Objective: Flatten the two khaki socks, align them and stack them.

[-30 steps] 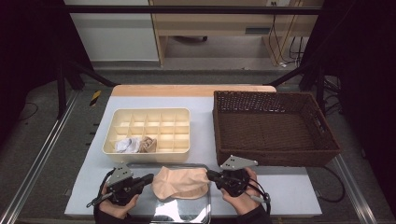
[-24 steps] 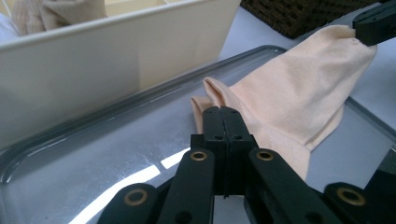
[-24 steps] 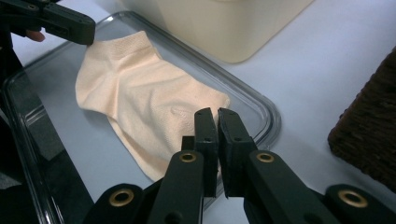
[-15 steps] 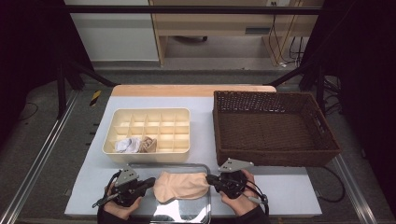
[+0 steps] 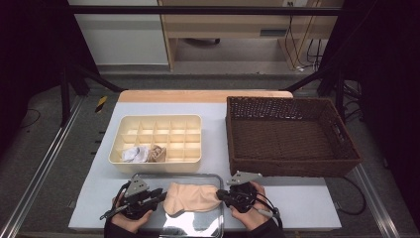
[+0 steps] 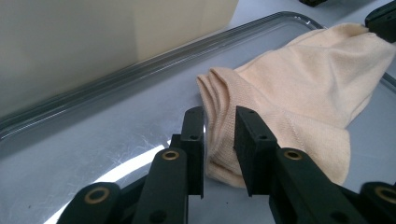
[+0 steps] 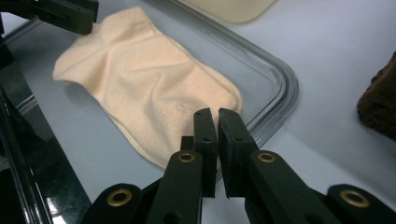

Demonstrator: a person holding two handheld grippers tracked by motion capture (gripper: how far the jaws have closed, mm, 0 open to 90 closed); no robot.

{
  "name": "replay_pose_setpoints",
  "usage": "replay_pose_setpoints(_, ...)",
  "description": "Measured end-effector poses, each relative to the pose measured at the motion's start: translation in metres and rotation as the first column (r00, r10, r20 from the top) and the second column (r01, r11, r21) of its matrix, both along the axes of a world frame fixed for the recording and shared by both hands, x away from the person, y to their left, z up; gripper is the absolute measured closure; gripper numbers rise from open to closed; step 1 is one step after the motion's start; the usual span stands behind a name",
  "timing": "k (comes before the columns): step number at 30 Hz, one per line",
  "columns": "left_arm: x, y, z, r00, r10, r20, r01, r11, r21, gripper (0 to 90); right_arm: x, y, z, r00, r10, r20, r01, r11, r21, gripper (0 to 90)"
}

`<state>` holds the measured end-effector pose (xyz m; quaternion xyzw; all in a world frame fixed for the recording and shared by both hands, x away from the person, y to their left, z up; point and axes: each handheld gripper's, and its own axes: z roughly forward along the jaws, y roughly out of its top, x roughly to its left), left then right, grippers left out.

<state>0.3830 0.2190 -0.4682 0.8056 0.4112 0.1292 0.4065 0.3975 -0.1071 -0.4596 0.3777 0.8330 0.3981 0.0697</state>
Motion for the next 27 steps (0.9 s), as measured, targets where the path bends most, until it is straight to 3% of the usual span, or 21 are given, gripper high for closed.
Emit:
replay_pose_setpoints(7, 0.000, -0.003, -0.005, 0.9993, -0.023, -0.030, 0.024, 0.9992, 0.031, 69.6, 0.000, 0.002, -0.004, 0.9999, -0.007, -0.016, 0.007, 1.000, 0.004, 85.1)
replay_pose_setpoints(11, -0.002, -0.004, -0.007, 0.9992, -0.027, -0.030, 0.029, 0.9987, 0.043, 71.4, -0.001, 0.004, -0.010, 0.9997, -0.023, 0.007, 0.023, 1.000, 0.013, 71.8)
replay_pose_setpoints(14, -0.003, -0.004, -0.006, 0.9990, -0.029, -0.034, 0.031, 0.9987, 0.042, 73.3, -0.002, 0.007, -0.015, 0.9996, -0.020, 0.021, 0.019, 1.000, 0.003, 69.5)
replay_pose_setpoints(20, -0.004, -0.005, -0.005, 0.9993, -0.028, -0.025, 0.029, 0.9986, 0.044, 81.3, -0.006, 0.015, -0.019, 0.9998, 0.012, 0.018, -0.012, 1.000, -0.003, 85.5)
replay_pose_setpoints(23, -0.004, -0.004, -0.005, 0.9995, -0.027, -0.018, 0.028, 0.9989, 0.039, 83.3, -0.004, 0.011, -0.015, 0.9999, 0.009, 0.014, -0.009, 1.000, 0.003, 87.2)
replay_pose_setpoints(27, -0.001, -0.008, -0.004, 0.9991, -0.041, -0.003, 0.041, 0.9990, 0.015, 83.6, -0.002, -0.005, -0.005, 0.9987, -0.037, 0.034, 0.036, 0.999, 0.026, 87.4)
